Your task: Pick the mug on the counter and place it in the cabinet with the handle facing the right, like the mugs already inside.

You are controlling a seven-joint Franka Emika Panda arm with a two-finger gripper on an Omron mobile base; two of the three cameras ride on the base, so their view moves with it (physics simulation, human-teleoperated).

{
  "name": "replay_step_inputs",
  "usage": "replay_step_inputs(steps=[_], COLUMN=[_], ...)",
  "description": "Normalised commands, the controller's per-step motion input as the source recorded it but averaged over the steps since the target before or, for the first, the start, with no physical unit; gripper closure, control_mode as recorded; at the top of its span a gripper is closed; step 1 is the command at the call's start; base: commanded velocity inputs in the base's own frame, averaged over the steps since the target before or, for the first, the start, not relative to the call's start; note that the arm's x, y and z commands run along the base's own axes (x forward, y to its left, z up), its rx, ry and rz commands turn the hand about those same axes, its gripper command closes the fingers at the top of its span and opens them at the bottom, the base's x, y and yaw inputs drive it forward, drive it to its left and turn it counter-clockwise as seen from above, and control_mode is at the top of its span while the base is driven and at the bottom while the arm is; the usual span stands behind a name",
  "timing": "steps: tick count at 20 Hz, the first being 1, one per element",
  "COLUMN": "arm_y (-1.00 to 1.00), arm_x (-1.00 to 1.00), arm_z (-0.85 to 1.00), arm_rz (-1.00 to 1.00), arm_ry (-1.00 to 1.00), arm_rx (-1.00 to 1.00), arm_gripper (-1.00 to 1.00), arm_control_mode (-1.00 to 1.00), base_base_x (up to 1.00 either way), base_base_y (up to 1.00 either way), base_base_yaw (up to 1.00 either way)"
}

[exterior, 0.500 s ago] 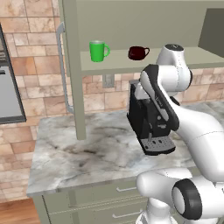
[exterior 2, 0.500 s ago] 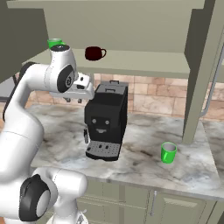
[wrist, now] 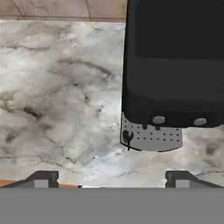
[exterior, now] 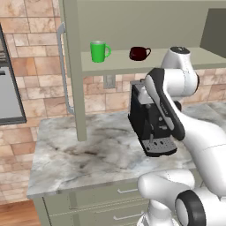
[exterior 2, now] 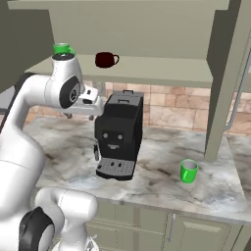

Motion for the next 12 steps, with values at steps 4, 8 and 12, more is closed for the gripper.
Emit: replay_step_inputs(steps=[4,8,12], arm_y=[-0.08,-0.16,-0.24], arm_x=[-0.47,-0.37,-0.23], arm_z=[-0.18,-0.23,-0.24], arm_rz=[0.0,0.0,0.0], arm_ry=[-0.08,-0.08,-0.04], arm_rx=[0.0,0.0,-0.03], arm_gripper=[-1.0,-1.0,-1.0], arm_control_mode=[-1.0,-1.0,-1.0], base_base_x=[0.0,0.0,0.0], base_base_y=[0.0,0.0,0.0], base_base_yaw=[0.0,0.0,0.0])
